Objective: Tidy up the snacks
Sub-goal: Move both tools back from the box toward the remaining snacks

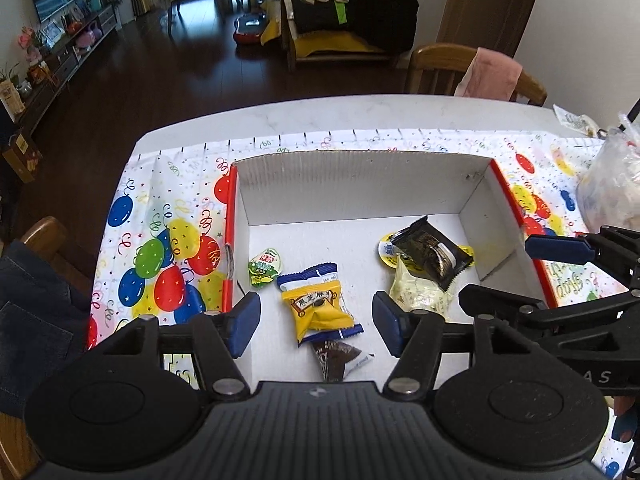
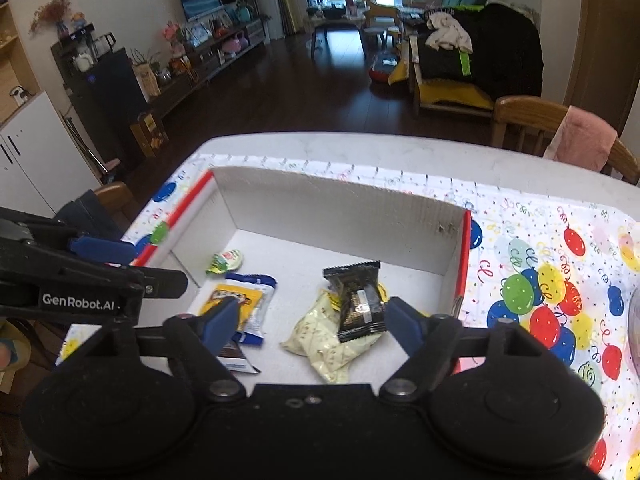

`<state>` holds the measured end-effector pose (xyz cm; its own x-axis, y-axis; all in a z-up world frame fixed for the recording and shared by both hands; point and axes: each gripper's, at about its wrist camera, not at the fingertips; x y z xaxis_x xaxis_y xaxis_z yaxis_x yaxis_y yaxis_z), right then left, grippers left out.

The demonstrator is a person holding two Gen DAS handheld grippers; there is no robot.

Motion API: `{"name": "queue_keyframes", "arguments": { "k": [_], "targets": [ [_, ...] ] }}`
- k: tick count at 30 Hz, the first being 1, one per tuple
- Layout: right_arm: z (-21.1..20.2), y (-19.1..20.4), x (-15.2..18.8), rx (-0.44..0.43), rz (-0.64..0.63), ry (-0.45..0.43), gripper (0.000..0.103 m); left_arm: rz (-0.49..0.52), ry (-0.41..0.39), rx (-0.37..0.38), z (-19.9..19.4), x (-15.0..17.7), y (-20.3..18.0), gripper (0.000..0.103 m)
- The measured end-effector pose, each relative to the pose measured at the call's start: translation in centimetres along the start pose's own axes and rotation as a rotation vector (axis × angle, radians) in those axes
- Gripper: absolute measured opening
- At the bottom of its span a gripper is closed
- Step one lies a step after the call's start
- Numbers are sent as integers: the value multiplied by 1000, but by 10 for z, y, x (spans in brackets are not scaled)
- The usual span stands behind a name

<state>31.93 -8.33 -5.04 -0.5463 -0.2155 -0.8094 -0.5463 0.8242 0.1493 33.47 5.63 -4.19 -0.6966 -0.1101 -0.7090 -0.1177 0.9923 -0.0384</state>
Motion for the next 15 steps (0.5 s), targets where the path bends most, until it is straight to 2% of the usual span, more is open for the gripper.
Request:
{"name": "queue_keyframes", "arguments": {
  "k": [5, 8, 15],
  "targets": [
    [-22, 14, 1, -22, -10, -36, 85, 0, -32, 27, -23, 8, 3, 68],
    [-35, 21, 4, -35, -3, -65, 93, 2, -48, 41, -36, 13, 3, 68],
    [-61, 33, 14, -71, 6, -97, 95, 20, -108, 75, -69, 29, 5, 72]
  ]
}}
Point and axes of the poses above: each gripper's, at about its wrist camera, not at the fingertips, and z roughly the way its jaws point, y to its left, x to its underside, and after that the axes turned 14 degrees about -y, right-handed
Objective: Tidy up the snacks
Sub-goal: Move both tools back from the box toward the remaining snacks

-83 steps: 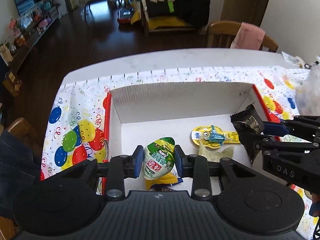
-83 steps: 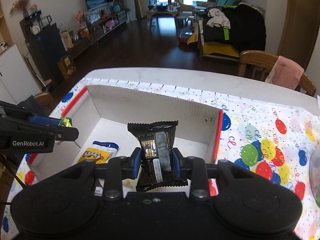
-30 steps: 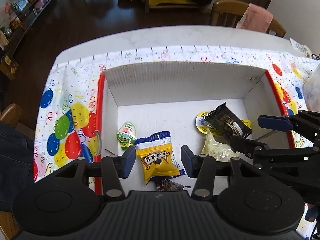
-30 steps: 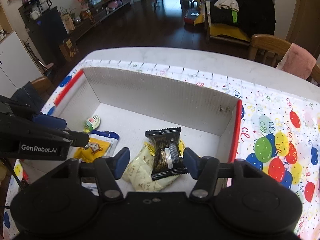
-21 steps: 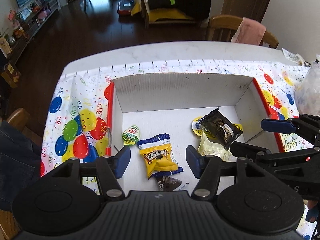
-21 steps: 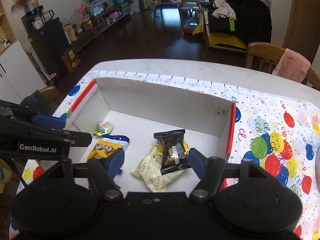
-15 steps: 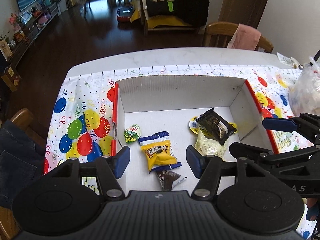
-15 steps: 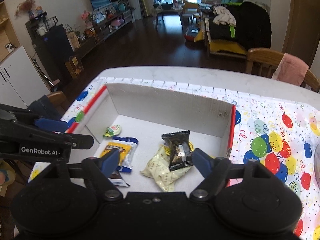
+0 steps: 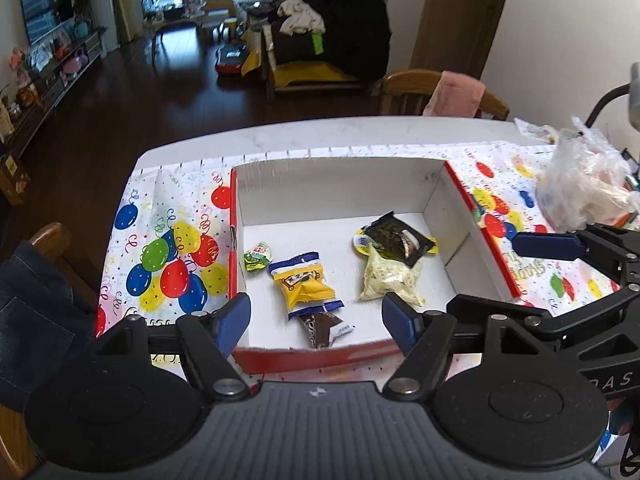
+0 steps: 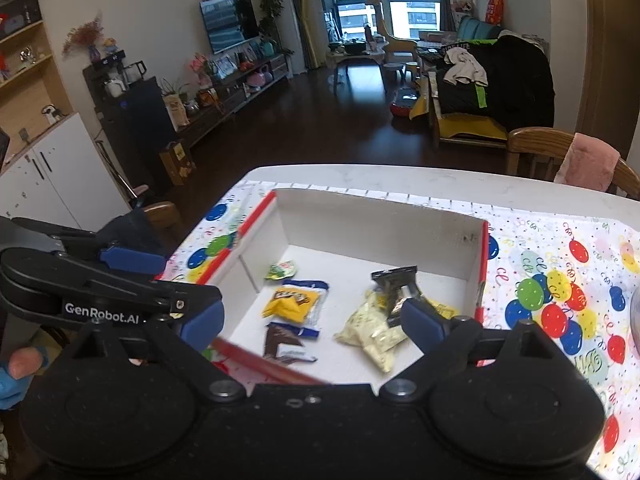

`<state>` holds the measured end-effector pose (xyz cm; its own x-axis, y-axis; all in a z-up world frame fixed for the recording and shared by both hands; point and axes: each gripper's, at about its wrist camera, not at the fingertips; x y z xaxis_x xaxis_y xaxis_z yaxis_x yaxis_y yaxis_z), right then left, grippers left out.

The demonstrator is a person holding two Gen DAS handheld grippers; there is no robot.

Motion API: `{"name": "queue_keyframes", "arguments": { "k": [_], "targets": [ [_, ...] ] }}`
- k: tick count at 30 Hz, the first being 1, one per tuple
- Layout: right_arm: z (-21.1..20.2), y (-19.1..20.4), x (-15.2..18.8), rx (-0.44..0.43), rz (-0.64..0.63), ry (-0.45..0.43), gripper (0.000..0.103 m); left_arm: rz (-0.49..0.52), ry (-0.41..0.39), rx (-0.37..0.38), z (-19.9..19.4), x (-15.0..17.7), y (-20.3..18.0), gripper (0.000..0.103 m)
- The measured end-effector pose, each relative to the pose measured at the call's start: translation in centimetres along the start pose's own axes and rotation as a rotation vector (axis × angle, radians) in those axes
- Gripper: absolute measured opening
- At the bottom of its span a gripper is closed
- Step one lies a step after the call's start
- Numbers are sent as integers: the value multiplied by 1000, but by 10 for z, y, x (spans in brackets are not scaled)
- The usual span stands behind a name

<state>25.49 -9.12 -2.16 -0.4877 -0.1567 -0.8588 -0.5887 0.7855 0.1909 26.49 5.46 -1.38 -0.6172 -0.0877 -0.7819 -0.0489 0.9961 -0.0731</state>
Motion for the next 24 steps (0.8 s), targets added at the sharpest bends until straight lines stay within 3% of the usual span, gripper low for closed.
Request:
{"name": "queue_keyframes", "arguments": {
  "k": [9, 15, 24],
  "targets": [
    [-27, 13, 23, -6, 2, -13, 97, 6, -68, 25, -39, 23, 4, 79],
    [-36, 22, 45, -8, -5, 3, 103, -6, -68, 56, -55, 49, 8, 79],
    [-35, 26, 84, 21, 42, 67, 103, -100, -20, 3, -66, 82, 41, 80]
  ]
}}
Point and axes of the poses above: each gripper's, at about its wrist camera, not at the fingertips, and z roughly the way its jaws point, y to its left, x to its underside, and after that the axes turned 14 degrees about -y, right-handed
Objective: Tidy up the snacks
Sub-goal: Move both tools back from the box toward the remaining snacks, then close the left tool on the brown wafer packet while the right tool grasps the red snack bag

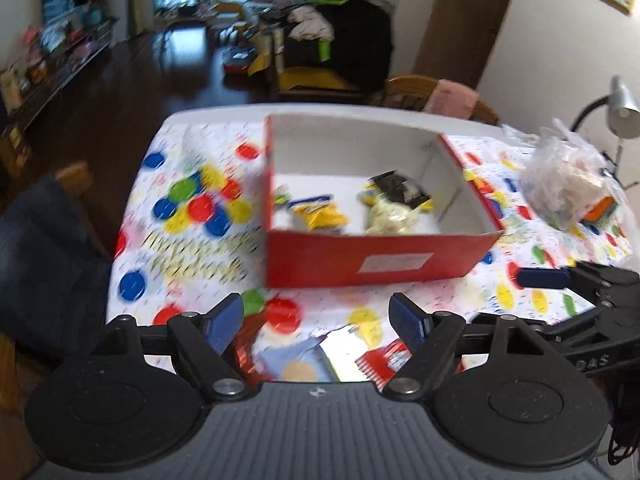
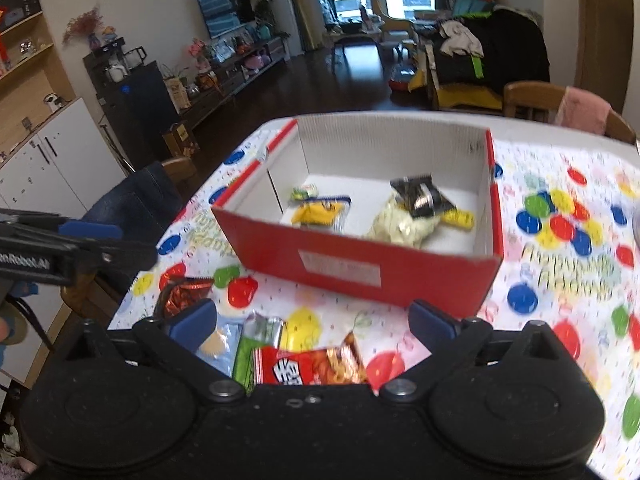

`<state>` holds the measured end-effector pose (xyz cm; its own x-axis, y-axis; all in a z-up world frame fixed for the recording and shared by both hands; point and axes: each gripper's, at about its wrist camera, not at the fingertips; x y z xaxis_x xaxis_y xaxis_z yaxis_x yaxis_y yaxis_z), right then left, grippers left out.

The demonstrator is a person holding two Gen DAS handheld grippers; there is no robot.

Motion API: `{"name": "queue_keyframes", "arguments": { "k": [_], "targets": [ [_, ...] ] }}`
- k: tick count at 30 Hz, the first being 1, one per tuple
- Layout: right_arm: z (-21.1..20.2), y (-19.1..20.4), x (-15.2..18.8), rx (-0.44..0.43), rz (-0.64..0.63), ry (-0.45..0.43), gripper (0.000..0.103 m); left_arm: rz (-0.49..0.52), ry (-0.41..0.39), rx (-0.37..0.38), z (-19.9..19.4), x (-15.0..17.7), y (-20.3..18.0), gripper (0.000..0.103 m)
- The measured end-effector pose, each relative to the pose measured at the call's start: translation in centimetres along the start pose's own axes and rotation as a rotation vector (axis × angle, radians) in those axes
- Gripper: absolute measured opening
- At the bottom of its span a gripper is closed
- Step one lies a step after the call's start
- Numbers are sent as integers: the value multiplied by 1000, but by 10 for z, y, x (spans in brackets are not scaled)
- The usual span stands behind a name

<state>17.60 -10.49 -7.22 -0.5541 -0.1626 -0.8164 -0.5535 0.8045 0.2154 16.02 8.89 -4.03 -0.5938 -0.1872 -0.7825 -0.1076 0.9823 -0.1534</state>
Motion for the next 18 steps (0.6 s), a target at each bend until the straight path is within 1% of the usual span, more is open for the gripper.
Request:
{"name": "queue_keyframes", "arguments": {
  "k": [4, 9, 12, 18],
  "targets": [
    [2, 3, 14, 14, -35, 33, 103, -70, 54, -61, 8, 8, 26, 80],
    [7, 0, 31, 18, -23, 79, 103, -190, 144, -117, 29, 17, 56, 80],
    [11, 0, 39, 13, -33, 106, 103, -233, 177, -136, 41, 21, 65, 80],
    [21, 3, 51, 8, -98, 155, 103, -290, 237, -173, 66, 29, 73, 80]
  ]
}}
Point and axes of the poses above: each gripper's, at about its wrist camera, not at the fingertips, and z roughly the way its jaws point, y to its left, x to its underside, and after that the axes turned 14 degrees about -y, right-handed
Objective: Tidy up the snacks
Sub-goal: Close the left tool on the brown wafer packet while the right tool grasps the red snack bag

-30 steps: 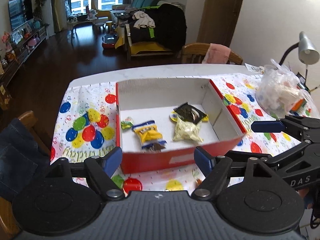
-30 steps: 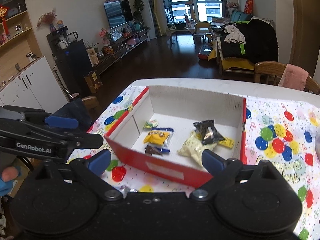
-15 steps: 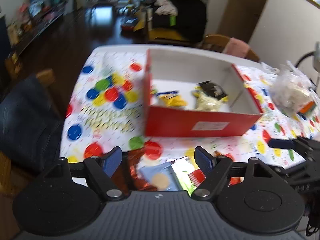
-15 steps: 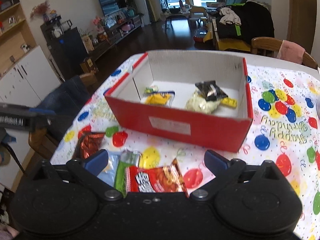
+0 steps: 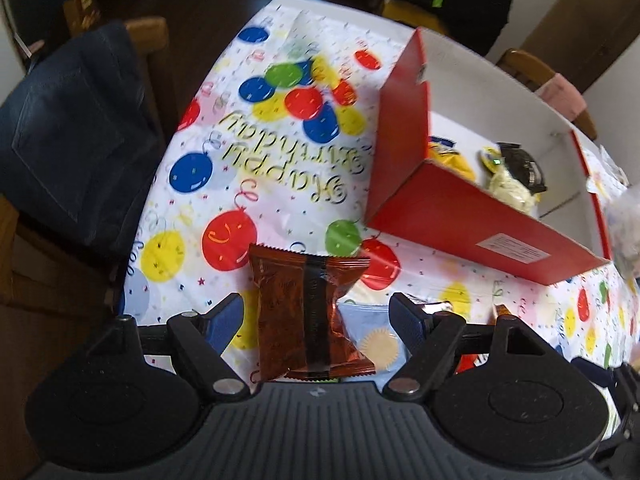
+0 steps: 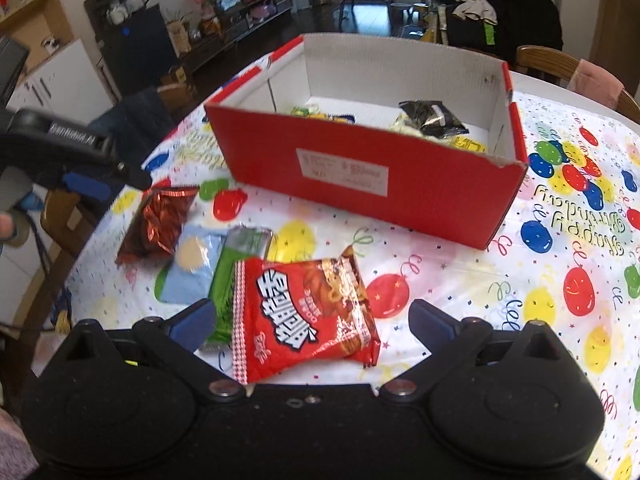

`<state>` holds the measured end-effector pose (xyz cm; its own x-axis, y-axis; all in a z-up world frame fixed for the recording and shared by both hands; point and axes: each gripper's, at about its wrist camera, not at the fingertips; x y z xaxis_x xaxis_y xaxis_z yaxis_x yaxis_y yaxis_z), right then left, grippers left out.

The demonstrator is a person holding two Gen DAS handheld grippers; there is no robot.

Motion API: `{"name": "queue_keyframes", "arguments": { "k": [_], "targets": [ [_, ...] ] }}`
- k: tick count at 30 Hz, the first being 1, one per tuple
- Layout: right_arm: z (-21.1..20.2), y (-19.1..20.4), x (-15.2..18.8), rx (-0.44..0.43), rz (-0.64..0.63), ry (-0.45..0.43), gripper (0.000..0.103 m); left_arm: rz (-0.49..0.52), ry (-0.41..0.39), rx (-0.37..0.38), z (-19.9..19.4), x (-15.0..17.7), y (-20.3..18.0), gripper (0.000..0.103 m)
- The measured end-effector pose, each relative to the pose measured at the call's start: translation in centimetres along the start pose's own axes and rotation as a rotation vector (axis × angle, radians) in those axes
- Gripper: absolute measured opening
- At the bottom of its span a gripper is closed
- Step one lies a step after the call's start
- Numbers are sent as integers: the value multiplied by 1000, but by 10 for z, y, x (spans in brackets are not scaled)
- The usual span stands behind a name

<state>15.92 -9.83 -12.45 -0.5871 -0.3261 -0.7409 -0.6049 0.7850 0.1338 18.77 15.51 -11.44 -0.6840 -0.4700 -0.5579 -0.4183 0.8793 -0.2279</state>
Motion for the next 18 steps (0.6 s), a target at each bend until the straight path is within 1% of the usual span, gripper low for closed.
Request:
{"name": "queue_keyframes", "arguments": {
  "k": [6, 15, 18],
  "targets": [
    [20, 1, 4, -12, -41, 53, 103, -21, 41, -7, 18, 4, 1, 80],
    [44, 15, 8, -58, -232, 119, 103, -51, 89, -25, 38, 8, 7, 80],
    [53, 13, 6, -74, -247, 142, 103, -58, 93, -25, 41, 9, 7, 80]
  ]
}}
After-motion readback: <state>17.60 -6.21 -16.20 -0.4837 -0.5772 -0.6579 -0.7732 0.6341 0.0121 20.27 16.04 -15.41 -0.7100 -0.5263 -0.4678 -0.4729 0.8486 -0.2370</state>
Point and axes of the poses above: each gripper's, at about its wrist camera, not at the fingertips, and z roughly the way its jaws point, y to its left, x to its underside, and after that the axes turned 14 degrees about -y, right-handed
